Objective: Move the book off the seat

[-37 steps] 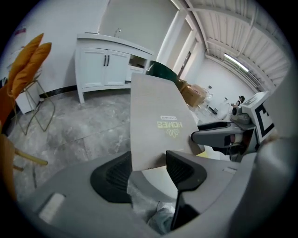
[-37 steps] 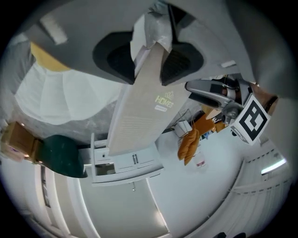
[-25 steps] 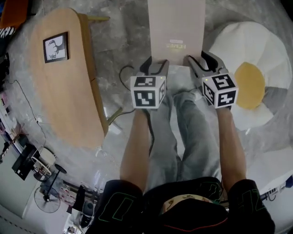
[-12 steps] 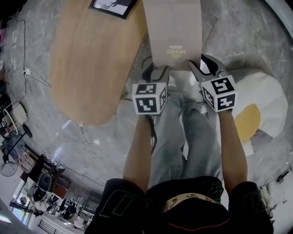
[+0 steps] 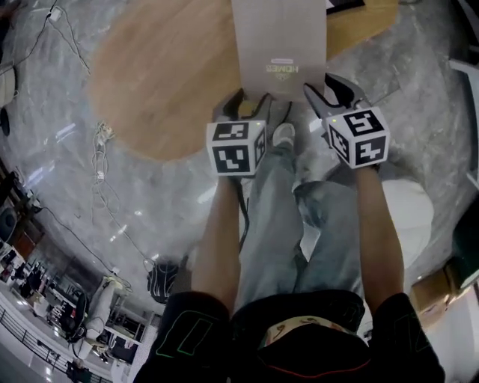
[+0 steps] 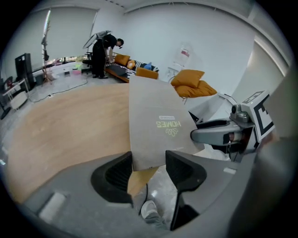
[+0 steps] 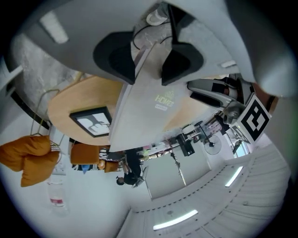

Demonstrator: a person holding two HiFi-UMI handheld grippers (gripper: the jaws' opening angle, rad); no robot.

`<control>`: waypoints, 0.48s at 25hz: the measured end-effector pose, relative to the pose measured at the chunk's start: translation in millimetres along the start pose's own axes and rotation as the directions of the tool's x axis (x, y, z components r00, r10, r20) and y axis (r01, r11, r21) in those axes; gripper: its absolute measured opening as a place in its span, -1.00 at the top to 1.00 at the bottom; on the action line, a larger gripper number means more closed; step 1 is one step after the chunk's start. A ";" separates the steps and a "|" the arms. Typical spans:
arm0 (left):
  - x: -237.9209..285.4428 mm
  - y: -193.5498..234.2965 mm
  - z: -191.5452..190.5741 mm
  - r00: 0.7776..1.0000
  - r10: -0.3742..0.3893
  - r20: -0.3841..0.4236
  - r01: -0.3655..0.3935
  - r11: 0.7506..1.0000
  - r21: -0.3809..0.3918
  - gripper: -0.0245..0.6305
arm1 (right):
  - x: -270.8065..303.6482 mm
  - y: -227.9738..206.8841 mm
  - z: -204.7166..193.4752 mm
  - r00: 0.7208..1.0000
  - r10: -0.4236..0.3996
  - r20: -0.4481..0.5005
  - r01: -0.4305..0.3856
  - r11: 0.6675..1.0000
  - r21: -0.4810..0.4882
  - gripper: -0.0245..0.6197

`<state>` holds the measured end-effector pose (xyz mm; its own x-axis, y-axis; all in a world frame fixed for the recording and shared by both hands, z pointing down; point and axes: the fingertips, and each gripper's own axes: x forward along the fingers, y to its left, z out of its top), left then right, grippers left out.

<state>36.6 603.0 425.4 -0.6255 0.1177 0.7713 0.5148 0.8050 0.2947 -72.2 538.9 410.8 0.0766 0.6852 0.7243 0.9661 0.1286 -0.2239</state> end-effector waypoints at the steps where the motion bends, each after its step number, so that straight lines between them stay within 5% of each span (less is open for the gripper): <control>1: -4.1 4.8 0.1 1.000 0.025 0.006 -0.025 0.999 -0.023 0.19 | 4.5 3.7 5.0 1.000 0.027 -0.008 -0.027 0.999 -0.021 0.36; 12: 12.9 60.9 16.4 0.978 0.208 -0.010 -0.204 0.946 -0.250 0.19 | 87.0 3.6 50.2 0.959 0.257 -0.120 -0.273 0.952 -0.138 0.35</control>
<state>50.3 663.1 444.1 -0.4991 0.2764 0.8213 0.7614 0.5924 0.2633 -74.4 635.0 440.3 0.3517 0.6042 0.7150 0.9329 -0.1633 -0.3208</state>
